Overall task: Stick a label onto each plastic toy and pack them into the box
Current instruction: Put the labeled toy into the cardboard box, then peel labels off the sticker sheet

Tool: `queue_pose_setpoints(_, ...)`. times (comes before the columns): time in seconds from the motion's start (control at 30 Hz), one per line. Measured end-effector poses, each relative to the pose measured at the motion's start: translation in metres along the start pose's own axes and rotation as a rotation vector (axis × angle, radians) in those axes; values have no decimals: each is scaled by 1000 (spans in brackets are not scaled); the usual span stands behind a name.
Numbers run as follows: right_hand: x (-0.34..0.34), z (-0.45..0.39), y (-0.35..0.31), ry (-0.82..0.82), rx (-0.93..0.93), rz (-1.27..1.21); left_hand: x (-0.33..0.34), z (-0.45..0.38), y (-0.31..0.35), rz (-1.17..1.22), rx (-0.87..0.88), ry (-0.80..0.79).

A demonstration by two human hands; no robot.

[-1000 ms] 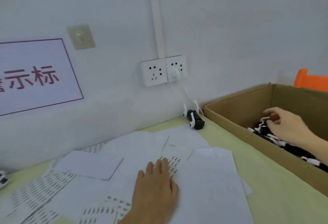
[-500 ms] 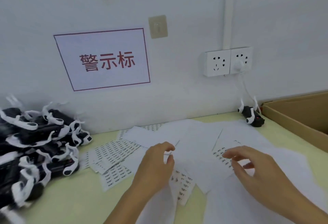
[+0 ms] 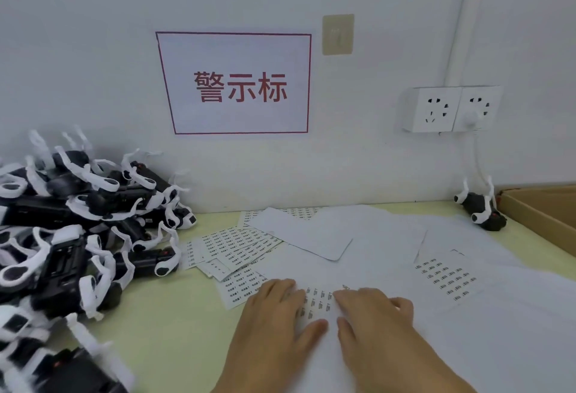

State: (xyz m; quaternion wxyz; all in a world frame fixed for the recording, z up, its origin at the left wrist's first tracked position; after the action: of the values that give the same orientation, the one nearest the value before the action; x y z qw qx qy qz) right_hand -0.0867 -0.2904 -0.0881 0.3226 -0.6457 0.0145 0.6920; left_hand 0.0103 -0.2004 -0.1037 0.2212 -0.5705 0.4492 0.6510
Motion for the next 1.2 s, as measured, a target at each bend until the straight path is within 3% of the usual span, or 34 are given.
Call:
queue_pose_setpoints(0.1, 4, 1, 2, 50, -1, -12, -2, 3, 0, 95, 24, 22)
queue_pose_setpoints(0.3, -1, 9, -2, 138, -86, -79, -14, 10, -2, 720, -21, 57)
queue_pose_setpoints(0.47, -16, 16, 10, 355, -64, -488, -34, 19, -9, 1016, -16, 180)
queue_pose_setpoints(0.57, -8, 11, 22, 336, -21, -771, -34, 26, -16, 1113, -11, 221)
queue_pose_setpoints(0.77, 7, 10, 22, 278, -7, -1031, -14, 31, -14, 1092, -11, 212)
queue_pose_setpoints(0.87, 5, 10, 26, 290, -5, -1047, -13, 29, -7, 1015, 18, 213)
queue_pose_setpoints(1.03, 4, 7, 24, 248, -67, -1040, -41, 41, 5, 537, 84, 522)
queue_pose_setpoints(1.2, 10, 7, 10, 169, -132, -1006, -26, 32, 10, 530, 113, 350)
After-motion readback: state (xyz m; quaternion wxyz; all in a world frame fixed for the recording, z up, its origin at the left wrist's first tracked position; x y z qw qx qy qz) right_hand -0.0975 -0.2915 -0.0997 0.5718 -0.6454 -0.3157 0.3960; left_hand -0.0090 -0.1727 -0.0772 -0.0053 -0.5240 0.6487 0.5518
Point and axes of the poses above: each hand's wrist, its own z-axis away from the middle knuckle, its own x-axis out of the palm, y = z × x, the point moved 9 cm from there along -z, towards the middle knuckle, and after that the axes turned 13 degrees about -y, right-handed, at the moved point
